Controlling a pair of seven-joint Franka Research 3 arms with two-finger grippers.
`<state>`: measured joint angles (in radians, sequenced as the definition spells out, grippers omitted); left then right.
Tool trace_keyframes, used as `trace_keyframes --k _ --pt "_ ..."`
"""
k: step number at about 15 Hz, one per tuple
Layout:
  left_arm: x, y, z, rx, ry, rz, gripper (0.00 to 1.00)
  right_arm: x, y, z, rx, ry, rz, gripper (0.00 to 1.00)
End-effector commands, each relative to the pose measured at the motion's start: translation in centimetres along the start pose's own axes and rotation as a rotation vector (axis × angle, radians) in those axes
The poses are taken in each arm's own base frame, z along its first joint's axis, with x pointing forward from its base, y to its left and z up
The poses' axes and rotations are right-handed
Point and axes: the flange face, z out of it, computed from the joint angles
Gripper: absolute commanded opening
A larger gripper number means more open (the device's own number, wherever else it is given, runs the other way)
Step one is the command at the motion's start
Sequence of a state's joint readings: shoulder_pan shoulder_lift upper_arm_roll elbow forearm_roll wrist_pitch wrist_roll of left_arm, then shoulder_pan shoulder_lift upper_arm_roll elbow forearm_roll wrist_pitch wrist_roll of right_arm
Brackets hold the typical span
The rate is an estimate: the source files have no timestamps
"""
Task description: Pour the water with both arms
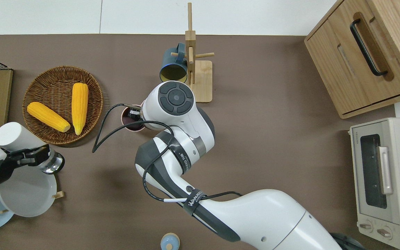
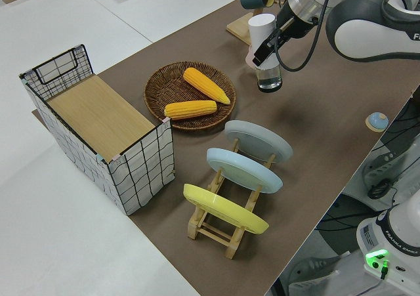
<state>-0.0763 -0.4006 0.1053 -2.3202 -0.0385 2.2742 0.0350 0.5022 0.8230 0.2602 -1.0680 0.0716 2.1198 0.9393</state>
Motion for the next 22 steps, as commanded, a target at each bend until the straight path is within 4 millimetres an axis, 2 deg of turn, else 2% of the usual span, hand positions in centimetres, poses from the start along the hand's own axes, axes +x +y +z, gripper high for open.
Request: trace_keyframes --k 1,5,9,11,13,14,16,17,20,22 --pt "-0.5 0.1 -0.8 -0.013 -0.003 0.002 0.00 -0.6 -0.8 0.7 -0.015 0.006 0.005 0.000" --pt "-0.7 0.6 -0.2 -0.039 -0.022 0.011 0.00 -1.1 -1.0 1.3 -0.018 0.004 -0.002 0.000" --pt "-1.0 0.6 0.0 -0.038 -0.048 0.015 0.00 -1.4 -0.9 2.8 -0.026 -0.003 -0.007 0.000" --pt "-1.0 0.6 0.1 -0.037 -0.051 0.013 0.00 -1.5 -0.9 2.9 -0.027 -0.002 -0.010 0.000" --pt "-1.0 0.8 0.8 -0.035 -0.063 0.015 0.00 -1.3 -0.8 2.8 -0.026 -0.002 -0.012 0.156" --pt "-1.1 0.8 1.0 -0.034 -0.068 0.013 0.00 -1.3 -0.8 2.9 -0.027 -0.003 -0.012 0.186" --pt "-1.1 0.8 1.1 -0.037 -0.069 0.012 0.00 -1.2 -0.7 2.9 -0.027 -0.003 -0.009 0.398" --pt "-1.1 0.9 1.5 -0.038 -0.078 0.010 0.00 -1.2 -0.7 2.9 -0.026 -0.004 -0.008 0.418" --pt "-1.2 1.3 2.3 -0.038 -0.096 0.014 0.00 -1.2 -0.7 2.9 -0.026 -0.004 0.000 0.679" --pt "-1.3 2.0 2.9 -0.041 -0.108 0.023 0.00 -1.2 -0.7 3.0 -0.027 -0.006 0.007 0.982"
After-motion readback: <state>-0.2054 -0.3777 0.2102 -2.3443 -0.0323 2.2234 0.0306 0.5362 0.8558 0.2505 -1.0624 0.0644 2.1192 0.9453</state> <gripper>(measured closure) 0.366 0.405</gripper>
